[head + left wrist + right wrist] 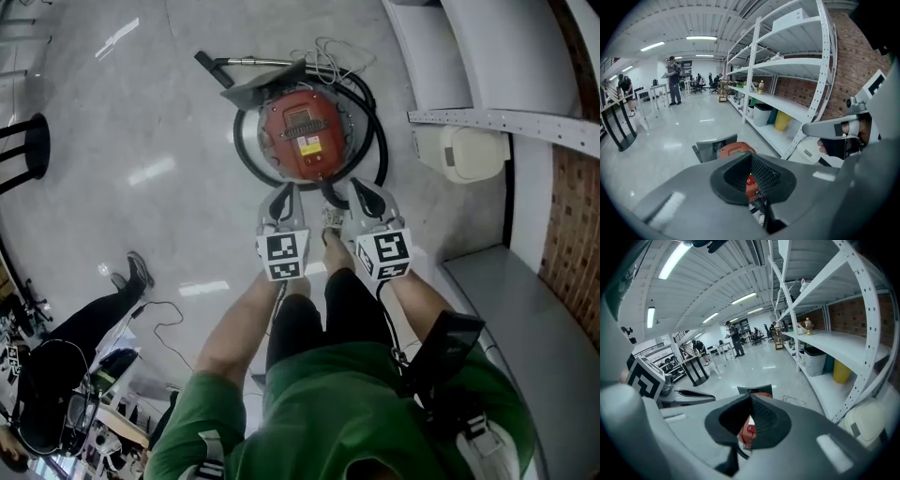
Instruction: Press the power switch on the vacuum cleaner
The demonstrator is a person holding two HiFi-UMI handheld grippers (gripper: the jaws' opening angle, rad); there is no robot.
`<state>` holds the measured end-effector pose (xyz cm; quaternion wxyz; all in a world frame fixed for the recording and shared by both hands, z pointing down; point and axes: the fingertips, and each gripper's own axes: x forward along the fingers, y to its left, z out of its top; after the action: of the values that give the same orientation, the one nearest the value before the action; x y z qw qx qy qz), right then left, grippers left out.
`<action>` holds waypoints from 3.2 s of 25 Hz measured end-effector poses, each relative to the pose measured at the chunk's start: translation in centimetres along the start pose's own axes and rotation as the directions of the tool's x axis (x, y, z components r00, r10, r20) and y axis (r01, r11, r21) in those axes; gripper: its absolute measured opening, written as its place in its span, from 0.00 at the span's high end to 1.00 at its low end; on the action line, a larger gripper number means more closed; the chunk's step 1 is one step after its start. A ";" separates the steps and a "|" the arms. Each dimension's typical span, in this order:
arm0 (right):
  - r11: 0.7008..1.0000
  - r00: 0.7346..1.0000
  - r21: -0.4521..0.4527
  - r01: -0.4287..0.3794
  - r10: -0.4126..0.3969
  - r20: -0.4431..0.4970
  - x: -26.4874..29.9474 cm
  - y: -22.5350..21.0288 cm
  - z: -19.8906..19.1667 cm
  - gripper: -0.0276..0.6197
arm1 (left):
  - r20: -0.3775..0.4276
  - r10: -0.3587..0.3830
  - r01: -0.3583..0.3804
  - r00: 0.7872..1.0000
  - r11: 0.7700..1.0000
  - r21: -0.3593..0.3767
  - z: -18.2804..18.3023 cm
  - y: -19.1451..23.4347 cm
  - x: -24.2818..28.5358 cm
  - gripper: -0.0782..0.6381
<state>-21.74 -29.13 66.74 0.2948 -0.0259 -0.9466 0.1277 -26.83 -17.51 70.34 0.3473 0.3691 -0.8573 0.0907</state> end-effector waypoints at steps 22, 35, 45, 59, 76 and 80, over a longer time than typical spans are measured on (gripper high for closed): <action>0.999 0.987 0.007 -0.048 0.048 -0.156 9.3 -1.5 -10.0 0.95 | -0.116 -0.037 0.029 0.993 0.998 -0.064 -8.6 0.9 8.9 0.88; 0.998 0.974 0.023 -0.060 0.064 -0.217 12.2 -2.4 -13.7 0.95 | -0.180 -0.066 0.054 0.981 0.996 -0.069 -11.4 0.3 12.6 0.82; 0.998 0.967 0.027 -0.052 0.057 -0.248 12.8 -3.2 -15.3 0.95 | -0.235 -0.040 0.024 0.971 0.997 -0.070 -12.7 0.9 14.2 0.81; 0.998 0.967 0.032 -0.049 0.056 -0.250 13.5 -3.9 -15.5 0.95 | -0.236 -0.047 0.022 0.971 0.994 -0.106 -12.5 1.0 15.1 0.81; 0.998 0.966 0.052 -0.048 0.059 -0.251 13.7 -4.8 -15.4 0.95 | -0.271 -0.043 0.033 0.962 0.999 -0.040 -13.3 1.0 15.2 0.81; 0.997 0.965 0.051 -0.051 0.062 -0.253 13.6 -4.7 -15.5 0.95 | -0.269 -0.044 0.037 0.962 0.999 -0.031 -13.3 1.0 15.2 0.81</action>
<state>-24.14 -28.42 87.72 0.4105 -0.0627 -0.8968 0.1526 -27.96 -19.99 90.39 0.4673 0.3661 -0.7955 0.1218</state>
